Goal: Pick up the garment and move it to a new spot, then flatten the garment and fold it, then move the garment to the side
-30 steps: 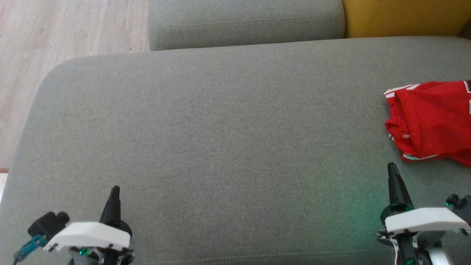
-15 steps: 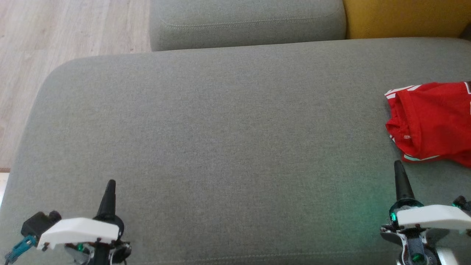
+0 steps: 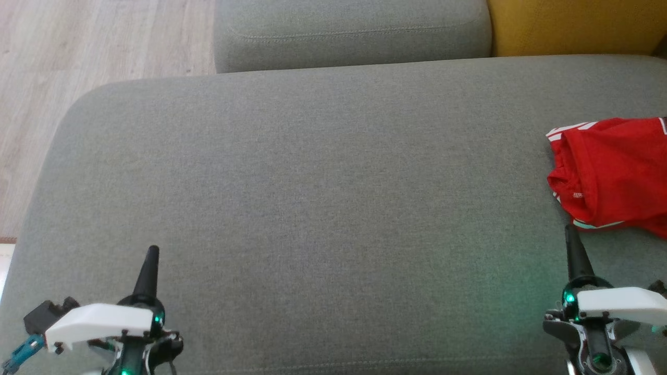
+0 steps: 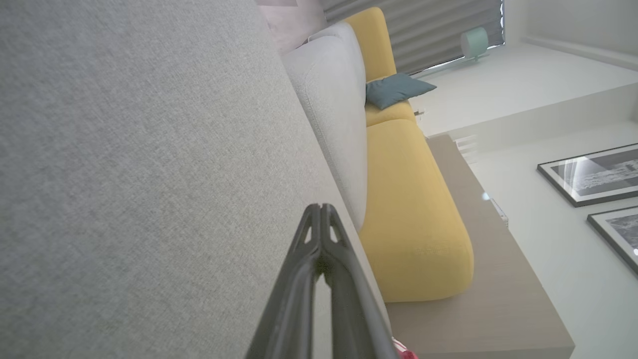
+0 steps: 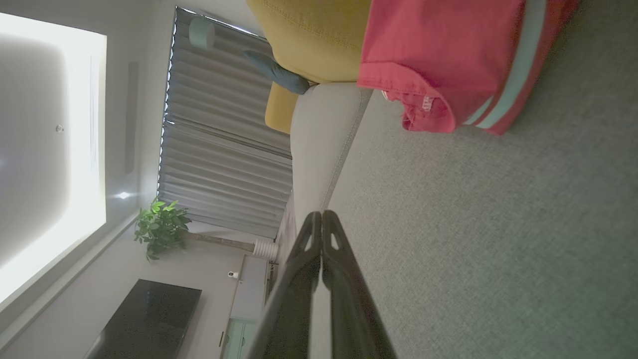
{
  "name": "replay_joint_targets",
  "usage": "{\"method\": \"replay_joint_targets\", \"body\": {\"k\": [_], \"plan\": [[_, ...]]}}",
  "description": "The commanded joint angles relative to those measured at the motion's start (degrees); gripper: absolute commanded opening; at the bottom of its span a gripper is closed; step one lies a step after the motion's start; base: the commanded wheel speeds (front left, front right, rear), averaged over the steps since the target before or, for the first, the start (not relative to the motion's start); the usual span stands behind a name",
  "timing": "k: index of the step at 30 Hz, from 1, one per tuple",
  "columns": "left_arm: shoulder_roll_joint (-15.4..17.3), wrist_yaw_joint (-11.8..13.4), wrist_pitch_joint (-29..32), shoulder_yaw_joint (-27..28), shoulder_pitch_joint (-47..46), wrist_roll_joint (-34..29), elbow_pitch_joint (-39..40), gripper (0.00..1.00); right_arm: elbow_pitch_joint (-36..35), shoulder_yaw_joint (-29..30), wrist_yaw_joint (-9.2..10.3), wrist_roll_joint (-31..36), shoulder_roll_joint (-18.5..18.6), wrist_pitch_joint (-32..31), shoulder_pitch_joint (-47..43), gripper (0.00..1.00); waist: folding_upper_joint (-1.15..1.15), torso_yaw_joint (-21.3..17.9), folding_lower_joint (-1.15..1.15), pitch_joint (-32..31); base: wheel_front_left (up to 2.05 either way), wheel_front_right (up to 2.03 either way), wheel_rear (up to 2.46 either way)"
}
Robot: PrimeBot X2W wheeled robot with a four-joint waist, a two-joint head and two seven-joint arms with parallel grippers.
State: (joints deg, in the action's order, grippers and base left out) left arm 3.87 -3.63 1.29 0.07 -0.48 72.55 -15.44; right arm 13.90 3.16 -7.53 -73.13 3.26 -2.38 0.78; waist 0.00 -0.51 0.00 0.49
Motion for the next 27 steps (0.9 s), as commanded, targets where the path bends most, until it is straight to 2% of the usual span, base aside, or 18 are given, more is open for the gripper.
{"method": "replay_joint_targets", "body": {"k": [1, 27], "plan": [[0.4, -0.8, 0.4, 2.1, -3.2, 1.5, 1.6, 0.0, -1.5, -0.5, 0.03, -1.7, 1.1, -0.3, 3.1, 0.0, 0.0, 0.0, 0.0, 0.0, 0.0, 0.0, 0.0], [-0.7, -3.6, 4.7, 6.0, -5.5, 18.5, 1.4, 0.0, -0.1, 1.2, 0.04, -19.4, 1.1, -2.3, 5.1, 0.0, 0.0, 0.5, 0.0, -0.3, 0.0, 0.0, 0.0]]}}
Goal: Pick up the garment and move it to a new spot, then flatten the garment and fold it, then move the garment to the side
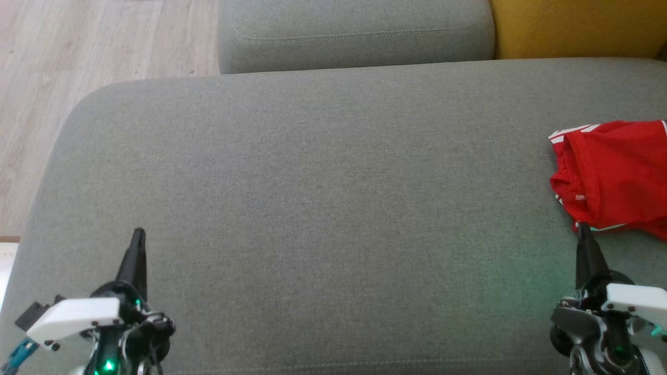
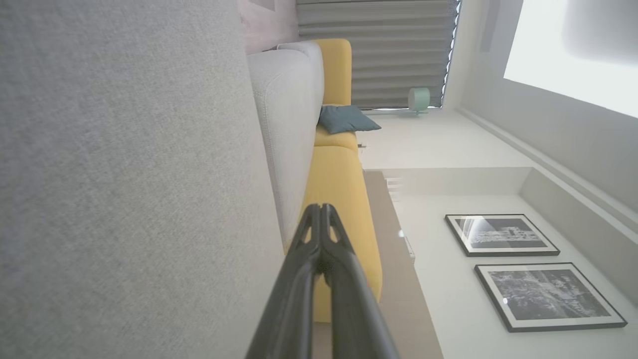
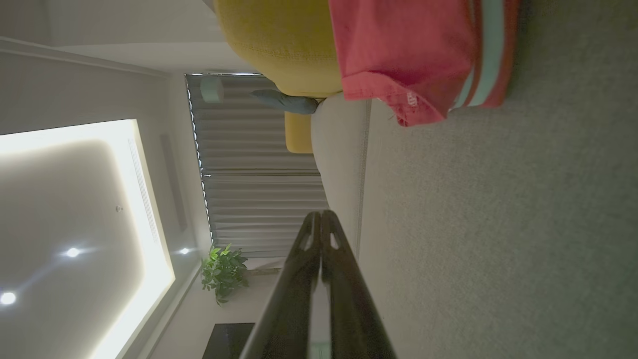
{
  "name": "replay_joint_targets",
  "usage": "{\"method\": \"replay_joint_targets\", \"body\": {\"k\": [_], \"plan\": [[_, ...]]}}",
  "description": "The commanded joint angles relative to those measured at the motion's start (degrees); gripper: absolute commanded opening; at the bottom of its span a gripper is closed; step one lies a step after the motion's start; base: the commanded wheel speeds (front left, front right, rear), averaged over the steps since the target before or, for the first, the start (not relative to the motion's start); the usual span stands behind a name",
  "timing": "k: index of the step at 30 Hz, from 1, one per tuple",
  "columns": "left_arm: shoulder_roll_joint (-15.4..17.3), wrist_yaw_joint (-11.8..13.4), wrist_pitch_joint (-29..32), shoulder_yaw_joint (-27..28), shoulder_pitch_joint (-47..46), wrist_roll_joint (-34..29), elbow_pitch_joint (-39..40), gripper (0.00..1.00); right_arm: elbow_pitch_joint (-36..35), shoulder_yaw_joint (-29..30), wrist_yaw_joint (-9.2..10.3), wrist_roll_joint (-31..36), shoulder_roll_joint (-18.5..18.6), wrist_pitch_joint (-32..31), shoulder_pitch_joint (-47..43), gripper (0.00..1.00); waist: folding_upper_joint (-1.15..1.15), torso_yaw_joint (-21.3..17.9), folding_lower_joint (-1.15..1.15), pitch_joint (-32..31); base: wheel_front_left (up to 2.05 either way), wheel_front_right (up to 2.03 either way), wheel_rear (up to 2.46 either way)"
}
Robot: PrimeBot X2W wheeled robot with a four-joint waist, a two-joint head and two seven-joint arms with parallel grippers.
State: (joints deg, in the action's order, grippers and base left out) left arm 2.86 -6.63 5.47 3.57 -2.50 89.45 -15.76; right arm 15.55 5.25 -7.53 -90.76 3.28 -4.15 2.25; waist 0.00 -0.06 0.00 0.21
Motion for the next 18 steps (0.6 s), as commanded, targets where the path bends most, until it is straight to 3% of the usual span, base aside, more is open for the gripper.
{"method": "replay_joint_targets", "body": {"k": [1, 18], "plan": [[0.2, -0.7, 0.7, 2.6, -3.6, 2.2, 1.7, 0.0, -1.7, -0.8, 0.04, -2.4, 1.0, -0.7, 3.7, 0.0, 0.0, 0.0, 0.0, 0.0, 0.0, 0.0, 0.0], [0.2, -0.9, 0.9, 2.8, -3.7, 2.8, 1.7, 0.0, -1.6, -0.4, 0.04, -2.8, 0.8, -1.0, 3.8, 0.0, 0.0, 0.1, 0.0, 0.0, 0.0, 0.0, 0.0]]}}
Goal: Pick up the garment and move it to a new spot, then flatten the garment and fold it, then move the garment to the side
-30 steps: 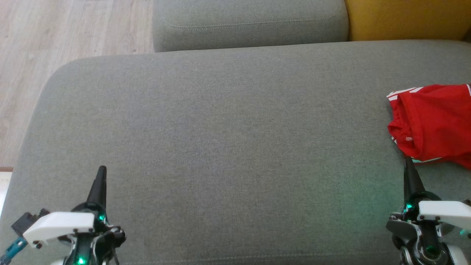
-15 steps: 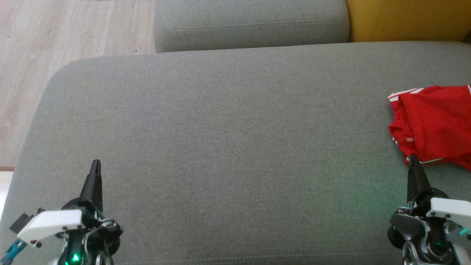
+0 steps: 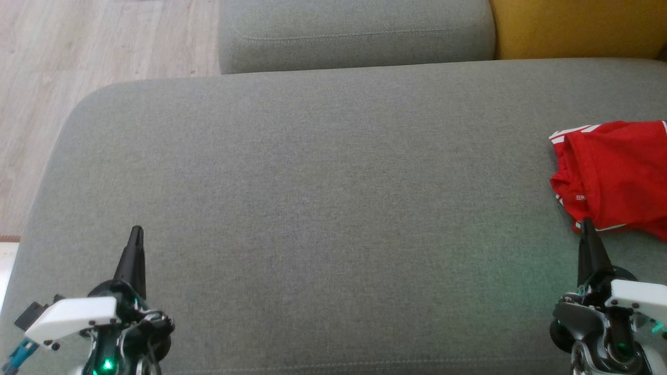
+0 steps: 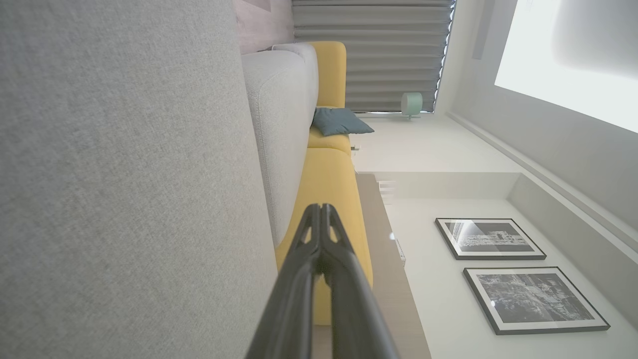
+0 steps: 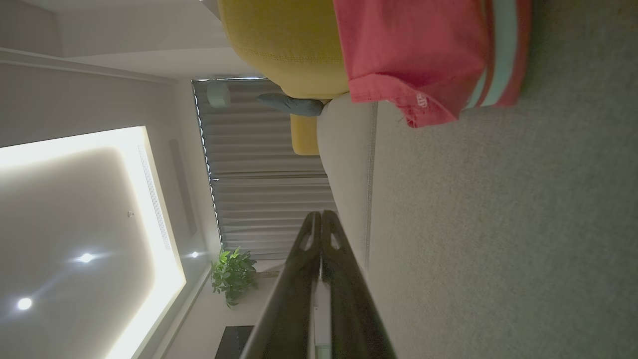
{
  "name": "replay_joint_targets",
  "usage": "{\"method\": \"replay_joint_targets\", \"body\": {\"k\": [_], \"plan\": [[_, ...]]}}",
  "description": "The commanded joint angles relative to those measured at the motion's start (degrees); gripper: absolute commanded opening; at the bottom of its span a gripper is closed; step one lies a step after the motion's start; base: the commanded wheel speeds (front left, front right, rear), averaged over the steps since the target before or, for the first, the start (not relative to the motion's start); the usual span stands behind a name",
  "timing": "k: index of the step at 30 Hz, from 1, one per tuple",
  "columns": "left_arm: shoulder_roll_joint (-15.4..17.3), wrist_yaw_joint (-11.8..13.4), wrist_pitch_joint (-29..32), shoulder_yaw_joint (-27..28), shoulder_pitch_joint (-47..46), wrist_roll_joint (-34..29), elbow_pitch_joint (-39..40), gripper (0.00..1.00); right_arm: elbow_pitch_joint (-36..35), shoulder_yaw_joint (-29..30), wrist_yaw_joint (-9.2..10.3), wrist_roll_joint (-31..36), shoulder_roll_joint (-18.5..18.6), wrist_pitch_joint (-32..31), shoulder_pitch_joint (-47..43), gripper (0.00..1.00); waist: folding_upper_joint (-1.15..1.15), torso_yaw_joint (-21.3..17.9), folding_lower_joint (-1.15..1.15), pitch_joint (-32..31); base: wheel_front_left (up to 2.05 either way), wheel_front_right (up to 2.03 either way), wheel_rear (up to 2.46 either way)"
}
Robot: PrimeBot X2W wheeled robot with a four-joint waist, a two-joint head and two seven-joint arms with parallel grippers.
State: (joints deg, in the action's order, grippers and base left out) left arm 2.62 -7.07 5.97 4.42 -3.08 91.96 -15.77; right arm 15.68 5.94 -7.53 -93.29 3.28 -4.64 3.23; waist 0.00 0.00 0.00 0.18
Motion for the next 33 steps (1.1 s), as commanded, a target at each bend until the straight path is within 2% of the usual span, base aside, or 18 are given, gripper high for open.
{"method": "replay_joint_targets", "body": {"k": [1, 33], "plan": [[0.4, -0.4, 0.4, 2.0, -3.1, 0.3, 1.7, 0.0, -1.8, -1.0, 0.04, -0.2, 0.8, -0.5, 2.8, 0.0, 0.0, 0.0, 0.0, 0.0, 0.0, 0.0, 0.0], [0.3, -0.4, 0.5, 2.0, -3.1, 0.2, 1.7, 0.0, -1.7, -0.5, 0.04, 0.3, 0.4, -1.0, 2.9, 0.0, 0.0, 0.0, 0.0, 0.0, 0.0, 0.0, 0.0]]}}
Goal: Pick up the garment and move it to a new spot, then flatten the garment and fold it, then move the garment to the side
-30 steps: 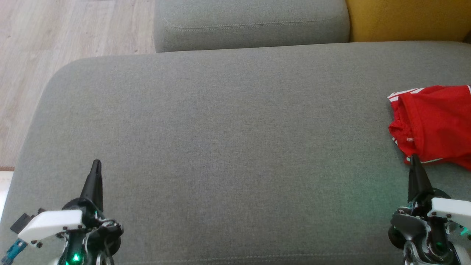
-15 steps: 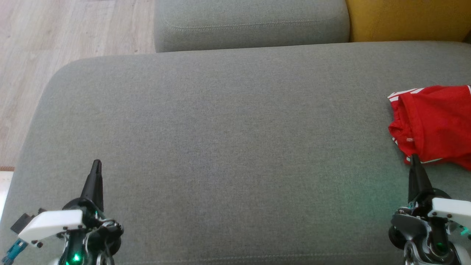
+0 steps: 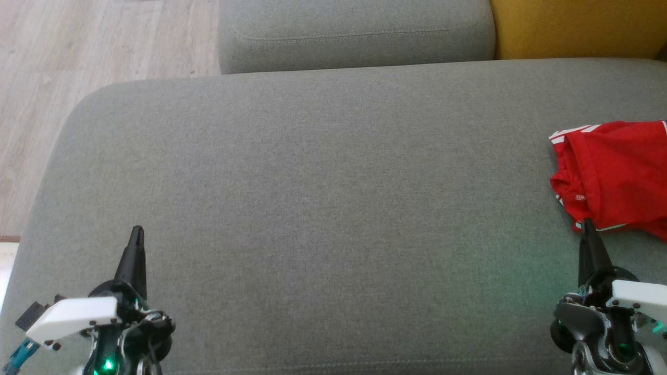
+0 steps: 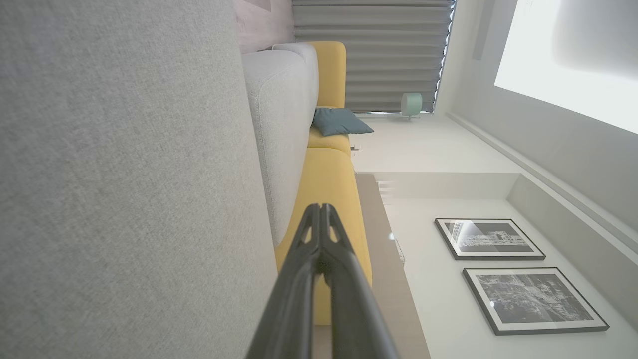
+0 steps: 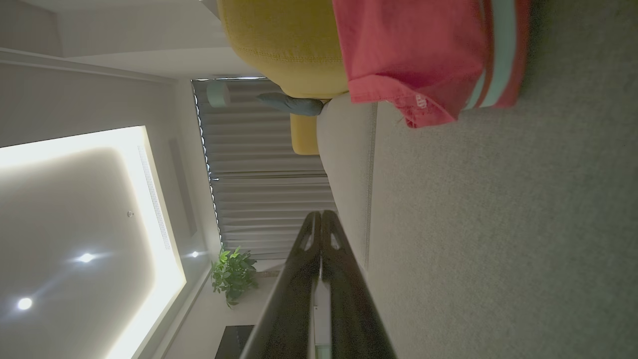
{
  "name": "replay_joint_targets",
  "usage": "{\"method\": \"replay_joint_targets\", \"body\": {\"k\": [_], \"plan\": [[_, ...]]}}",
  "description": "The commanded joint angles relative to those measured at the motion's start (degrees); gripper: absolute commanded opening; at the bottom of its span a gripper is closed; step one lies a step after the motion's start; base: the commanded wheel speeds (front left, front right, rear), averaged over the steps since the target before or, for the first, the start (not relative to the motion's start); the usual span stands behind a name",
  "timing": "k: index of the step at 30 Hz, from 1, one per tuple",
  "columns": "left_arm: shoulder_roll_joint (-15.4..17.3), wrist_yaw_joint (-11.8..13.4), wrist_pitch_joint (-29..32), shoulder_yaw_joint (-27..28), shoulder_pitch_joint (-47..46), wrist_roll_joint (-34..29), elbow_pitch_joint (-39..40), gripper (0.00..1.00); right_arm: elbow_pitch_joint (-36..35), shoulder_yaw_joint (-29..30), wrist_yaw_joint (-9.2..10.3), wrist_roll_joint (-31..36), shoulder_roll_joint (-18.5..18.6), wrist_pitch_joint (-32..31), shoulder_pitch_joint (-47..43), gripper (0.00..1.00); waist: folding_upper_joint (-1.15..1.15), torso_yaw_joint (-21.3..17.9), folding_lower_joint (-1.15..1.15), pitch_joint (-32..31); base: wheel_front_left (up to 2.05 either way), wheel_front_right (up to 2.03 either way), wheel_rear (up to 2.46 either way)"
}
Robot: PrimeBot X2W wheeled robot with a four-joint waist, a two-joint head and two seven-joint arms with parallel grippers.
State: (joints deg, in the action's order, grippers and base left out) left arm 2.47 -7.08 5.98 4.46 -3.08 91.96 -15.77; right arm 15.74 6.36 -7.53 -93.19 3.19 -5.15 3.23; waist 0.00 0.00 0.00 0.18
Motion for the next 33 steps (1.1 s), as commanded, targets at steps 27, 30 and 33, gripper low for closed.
{"method": "replay_joint_targets", "body": {"k": [27, 30, 33], "plan": [[0.5, -0.4, 0.5, 2.1, -3.1, 0.2, 1.7, 0.0, -1.8, -0.6, 0.04, 0.4, 0.2, -0.8, 2.9, 0.0, 0.0, 0.0, 0.0, 0.0, 0.0, 0.0, 0.0], [0.5, -0.4, 0.5, 2.1, -3.1, 0.2, 1.7, 0.0, -1.7, -0.5, 0.04, 0.5, 0.2, -0.8, 2.9, 0.0, 0.0, 0.0, 0.0, 0.0, 0.0, 0.0, 0.0], [0.5, -0.4, 0.5, 2.1, -3.1, 0.2, 1.7, 0.0, -1.7, -0.5, 0.04, 0.5, 0.2, -0.8, 2.9, 0.0, 0.0, 0.0, 0.0, 0.0, 0.0, 0.0, 0.0]]}}
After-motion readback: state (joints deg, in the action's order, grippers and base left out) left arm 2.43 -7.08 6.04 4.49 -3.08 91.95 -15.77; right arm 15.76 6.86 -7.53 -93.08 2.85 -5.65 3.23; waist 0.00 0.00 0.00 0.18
